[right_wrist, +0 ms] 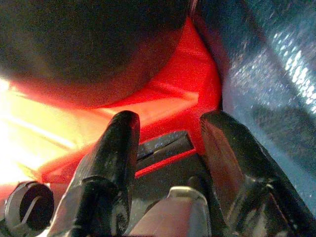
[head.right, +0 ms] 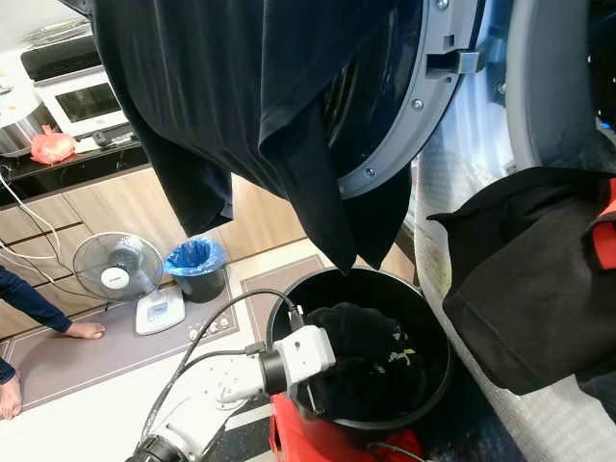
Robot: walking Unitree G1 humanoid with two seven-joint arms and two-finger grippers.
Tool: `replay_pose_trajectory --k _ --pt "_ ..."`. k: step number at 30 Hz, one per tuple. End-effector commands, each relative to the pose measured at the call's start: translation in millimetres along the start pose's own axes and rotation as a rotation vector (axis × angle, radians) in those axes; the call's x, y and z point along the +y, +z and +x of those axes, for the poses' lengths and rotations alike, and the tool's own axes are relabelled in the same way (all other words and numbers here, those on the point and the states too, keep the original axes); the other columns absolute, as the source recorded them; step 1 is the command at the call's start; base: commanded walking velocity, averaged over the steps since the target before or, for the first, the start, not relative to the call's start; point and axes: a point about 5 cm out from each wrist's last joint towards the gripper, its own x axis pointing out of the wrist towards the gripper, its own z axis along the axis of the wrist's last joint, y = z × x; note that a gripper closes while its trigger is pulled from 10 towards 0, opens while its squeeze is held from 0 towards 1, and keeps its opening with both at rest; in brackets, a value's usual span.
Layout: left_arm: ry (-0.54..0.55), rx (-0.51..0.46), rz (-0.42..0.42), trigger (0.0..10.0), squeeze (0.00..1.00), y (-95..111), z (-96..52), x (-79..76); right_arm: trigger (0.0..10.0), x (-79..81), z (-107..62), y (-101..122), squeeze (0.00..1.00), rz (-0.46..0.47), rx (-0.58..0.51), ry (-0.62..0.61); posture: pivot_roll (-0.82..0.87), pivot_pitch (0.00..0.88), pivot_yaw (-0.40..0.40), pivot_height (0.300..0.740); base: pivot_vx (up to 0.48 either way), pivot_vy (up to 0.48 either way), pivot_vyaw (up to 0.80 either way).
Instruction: Clothes washing
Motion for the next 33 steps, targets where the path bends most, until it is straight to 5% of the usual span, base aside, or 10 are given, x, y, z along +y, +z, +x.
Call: replay_pose_trajectory --k 1,11,20,33 --pt "0.011 -0.012 0.027 10.0 0.0 4.0 -0.9 4.0 10.0 7.6 -0.2 -6.3 0.01 -0.001 0.034 0.014 -0.09 0.0 0.142 0.74 0.0 0.0 0.0" --pt "0.129 0.016 0.04 10.0 0.0 5.5 -3.5 23.6 10.0 12.4 2.9 -5.8 0.0 -0.106 0.099 0.085 0.07 0.0 0.034 0.74 0.0 0.0 0.0" --pt "0.15 0.028 -0.018 10.0 0.0 -3.0 -11.1 15.6 10.0 20.3 10.9 10.5 0.0 -0.111 0.055 0.099 0.03 0.0 0.053 0.74 0.0 0.0 0.0" --pt "0.166 0.022 -0.046 10.0 0.0 -1.2 -3.5 18.0 10.0 17.0 6.3 -3.7 0.0 -0.113 0.12 0.046 0.0 0.0 0.073 0.74 0.0 0.0 -0.33"
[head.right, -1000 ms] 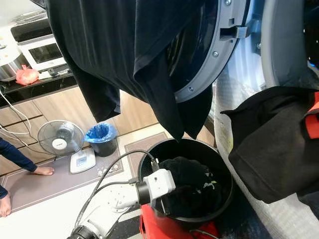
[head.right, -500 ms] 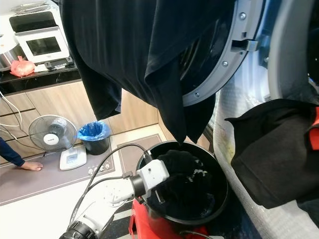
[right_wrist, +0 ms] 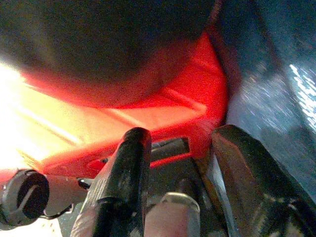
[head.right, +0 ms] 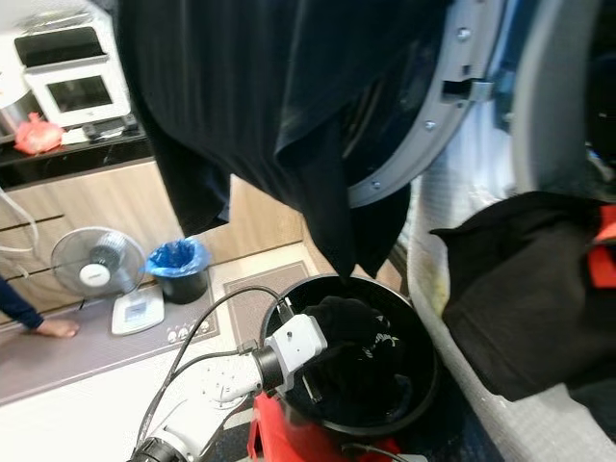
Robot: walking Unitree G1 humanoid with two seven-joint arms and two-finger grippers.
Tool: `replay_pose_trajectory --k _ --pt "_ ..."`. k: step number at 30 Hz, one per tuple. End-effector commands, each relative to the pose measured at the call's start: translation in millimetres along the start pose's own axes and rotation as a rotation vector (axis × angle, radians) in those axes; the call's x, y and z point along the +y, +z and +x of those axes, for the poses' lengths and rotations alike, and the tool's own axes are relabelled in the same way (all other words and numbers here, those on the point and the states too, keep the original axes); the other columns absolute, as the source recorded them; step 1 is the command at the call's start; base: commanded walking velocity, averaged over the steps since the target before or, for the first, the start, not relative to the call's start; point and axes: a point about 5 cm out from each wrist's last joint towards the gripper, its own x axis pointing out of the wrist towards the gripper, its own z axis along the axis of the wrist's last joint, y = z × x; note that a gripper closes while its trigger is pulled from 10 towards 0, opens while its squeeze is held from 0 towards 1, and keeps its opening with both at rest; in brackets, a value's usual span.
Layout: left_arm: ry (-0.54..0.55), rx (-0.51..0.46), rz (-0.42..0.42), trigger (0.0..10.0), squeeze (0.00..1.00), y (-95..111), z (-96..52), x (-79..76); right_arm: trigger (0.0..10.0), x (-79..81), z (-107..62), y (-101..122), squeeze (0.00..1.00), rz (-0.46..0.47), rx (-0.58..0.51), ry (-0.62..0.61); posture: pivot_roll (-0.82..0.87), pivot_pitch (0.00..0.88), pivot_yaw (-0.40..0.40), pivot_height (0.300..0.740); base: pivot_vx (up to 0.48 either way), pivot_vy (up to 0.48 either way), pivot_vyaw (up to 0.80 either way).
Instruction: Clothes washing
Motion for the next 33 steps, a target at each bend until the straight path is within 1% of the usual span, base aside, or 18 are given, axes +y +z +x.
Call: replay_pose_trajectory --k 1,25,30,33 --pt "0.023 -0.014 -0.003 10.0 0.0 3.9 1.5 6.2 10.0 3.2 -0.3 -3.8 0.0 0.006 0.018 0.003 0.0 0.0 0.074 0.74 0.0 0.0 -0.7" --pt "0.049 0.02 -0.029 10.0 0.0 -2.4 1.2 5.8 10.0 -0.7 -0.7 -4.0 0.0 -0.031 0.032 0.007 0.0 0.0 0.054 0.74 0.0 0.0 -0.7" --pt "0.052 0.021 -0.03 10.0 0.0 -2.7 1.4 5.2 10.0 -2.0 -1.1 -4.8 0.0 -0.035 0.036 0.007 0.0 0.0 0.053 0.74 0.0 0.434 -0.7" --pt "0.05 0.009 -0.026 10.0 0.0 -1.9 0.6 4.1 10.0 -2.8 -1.5 -5.3 0.0 -0.036 0.037 0.006 0.0 0.0 0.053 0.74 0.0 0.09 -0.7"
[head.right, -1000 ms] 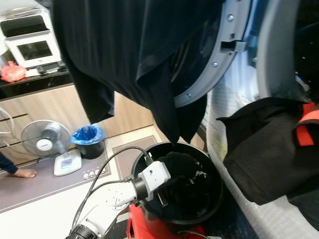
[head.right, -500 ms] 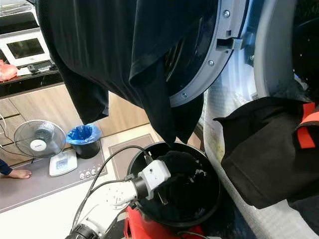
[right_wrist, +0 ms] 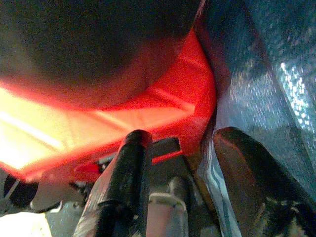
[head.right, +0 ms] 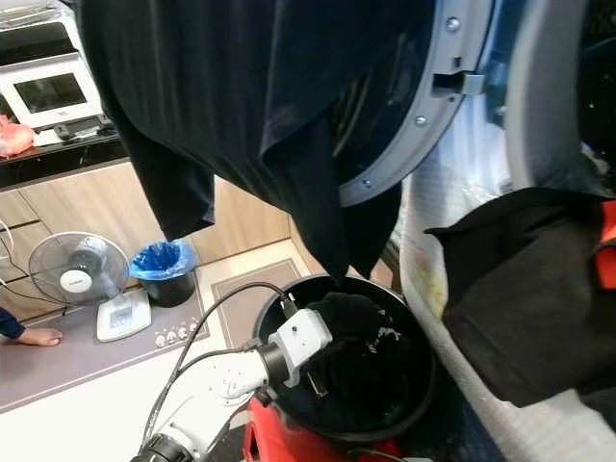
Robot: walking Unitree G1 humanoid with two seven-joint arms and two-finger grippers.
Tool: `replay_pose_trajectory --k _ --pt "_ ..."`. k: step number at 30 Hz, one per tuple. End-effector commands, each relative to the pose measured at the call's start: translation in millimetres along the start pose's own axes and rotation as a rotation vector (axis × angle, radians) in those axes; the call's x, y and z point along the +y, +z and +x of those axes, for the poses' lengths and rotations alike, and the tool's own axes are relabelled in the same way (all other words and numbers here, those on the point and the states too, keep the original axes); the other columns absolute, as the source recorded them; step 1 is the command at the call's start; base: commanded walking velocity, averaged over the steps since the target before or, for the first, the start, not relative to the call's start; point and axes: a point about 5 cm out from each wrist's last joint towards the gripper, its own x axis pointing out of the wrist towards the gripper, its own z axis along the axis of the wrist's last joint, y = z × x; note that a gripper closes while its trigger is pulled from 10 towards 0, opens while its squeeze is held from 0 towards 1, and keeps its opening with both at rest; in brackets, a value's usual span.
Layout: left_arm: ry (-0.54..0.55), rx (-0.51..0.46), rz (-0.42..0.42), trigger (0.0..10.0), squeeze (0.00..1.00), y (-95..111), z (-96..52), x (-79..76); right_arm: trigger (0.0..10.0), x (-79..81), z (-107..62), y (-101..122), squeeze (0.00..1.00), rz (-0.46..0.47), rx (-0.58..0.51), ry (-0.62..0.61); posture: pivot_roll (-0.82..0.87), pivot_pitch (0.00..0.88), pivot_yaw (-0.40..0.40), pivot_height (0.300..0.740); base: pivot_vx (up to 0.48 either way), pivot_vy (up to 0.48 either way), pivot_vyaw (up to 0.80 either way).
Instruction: Clothes washing
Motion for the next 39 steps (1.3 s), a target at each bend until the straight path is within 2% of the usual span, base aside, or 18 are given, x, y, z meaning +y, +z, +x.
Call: replay_pose_trajectory --k 1,15,21,29,39 --pt "0.02 -0.003 -0.003 10.0 0.0 -0.9 -3.1 4.8 10.0 9.0 -0.1 -5.3 0.0 0.01 0.021 0.023 0.0 0.0 0.053 0.74 0.0 0.0 -0.7" --pt "0.015 -0.01 0.0 10.0 0.0 -0.2 -3.0 1.5 10.0 6.3 -1.5 -8.2 0.0 0.015 0.025 0.019 -0.01 0.0 0.054 0.74 0.0 0.0 -0.69" --pt "0.025 0.012 -0.026 10.0 0.0 -2.9 -3.2 2.7 10.0 5.0 -2.1 -9.2 0.0 0.018 0.026 0.014 -0.01 0.0 0.053 0.74 0.0 0.0 -0.69" --pt "0.028 0.007 -0.026 10.0 0.0 -2.3 -2.4 3.4 10.0 4.1 -2.4 -9.6 0.0 0.021 0.024 0.014 -0.01 0.0 0.052 0.74 0.0 0.471 -0.69" --pt "0.03 0.001 -0.008 10.0 0.0 -1.1 -2.0 3.9 10.0 3.8 -2.3 -9.1 0.0 0.025 0.024 0.012 -0.01 0.0 0.054 0.74 0.0 0.0 -0.68"
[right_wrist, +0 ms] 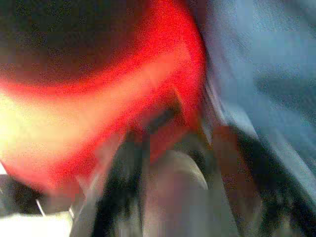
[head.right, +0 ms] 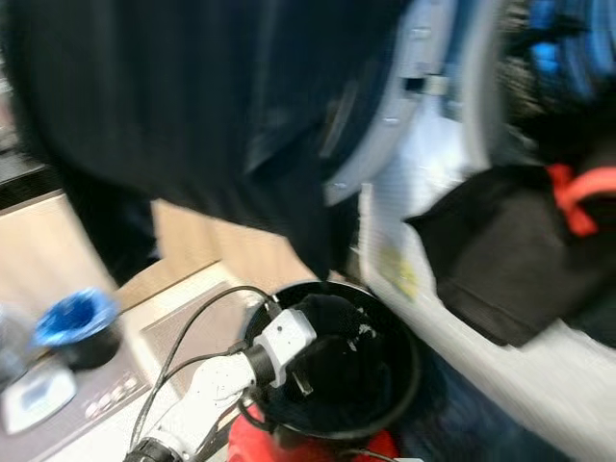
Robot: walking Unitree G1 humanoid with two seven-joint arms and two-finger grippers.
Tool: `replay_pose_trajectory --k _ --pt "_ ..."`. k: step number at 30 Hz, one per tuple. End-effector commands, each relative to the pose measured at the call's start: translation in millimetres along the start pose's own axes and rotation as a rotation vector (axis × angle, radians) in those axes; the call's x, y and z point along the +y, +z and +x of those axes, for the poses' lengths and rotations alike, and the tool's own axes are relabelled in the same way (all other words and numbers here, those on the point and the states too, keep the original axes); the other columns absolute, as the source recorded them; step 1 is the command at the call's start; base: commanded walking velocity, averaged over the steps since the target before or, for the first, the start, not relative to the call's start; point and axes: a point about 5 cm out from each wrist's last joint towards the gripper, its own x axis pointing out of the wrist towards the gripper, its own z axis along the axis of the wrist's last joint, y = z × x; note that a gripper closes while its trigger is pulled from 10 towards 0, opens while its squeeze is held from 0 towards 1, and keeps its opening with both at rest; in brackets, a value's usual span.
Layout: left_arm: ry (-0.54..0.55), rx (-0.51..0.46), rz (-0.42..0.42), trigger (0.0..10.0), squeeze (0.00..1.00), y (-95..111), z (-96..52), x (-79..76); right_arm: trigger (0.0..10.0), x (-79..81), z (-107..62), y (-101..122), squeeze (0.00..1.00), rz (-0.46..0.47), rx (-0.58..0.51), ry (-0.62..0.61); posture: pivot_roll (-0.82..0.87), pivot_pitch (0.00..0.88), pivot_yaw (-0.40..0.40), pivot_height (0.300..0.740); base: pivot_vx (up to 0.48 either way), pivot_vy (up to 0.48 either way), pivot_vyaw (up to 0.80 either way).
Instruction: Clothes washing
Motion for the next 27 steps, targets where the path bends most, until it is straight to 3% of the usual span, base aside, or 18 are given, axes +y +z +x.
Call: replay_pose_trajectory --k 1,9,27 --pt "0.02 -0.004 0.02 10.0 0.0 -0.5 -6.8 9.2 10.0 8.3 4.1 10.0 0.0 0.008 -0.028 0.019 -0.01 0.0 0.054 0.74 0.0 0.0 -0.68" --pt "0.02 -0.006 0.029 10.0 0.0 0.6 -5.2 10.4 10.0 7.4 4.3 11.5 0.0 0.012 -0.032 0.015 -0.02 0.0 0.055 0.74 0.0 0.0 -0.66" --pt "0.002 -0.011 0.063 10.0 0.0 0.2 -5.1 7.5 10.0 6.8 4.1 12.1 0.0 0.026 -0.043 0.017 -0.02 0.0 0.056 0.74 0.0 0.0 0.0"
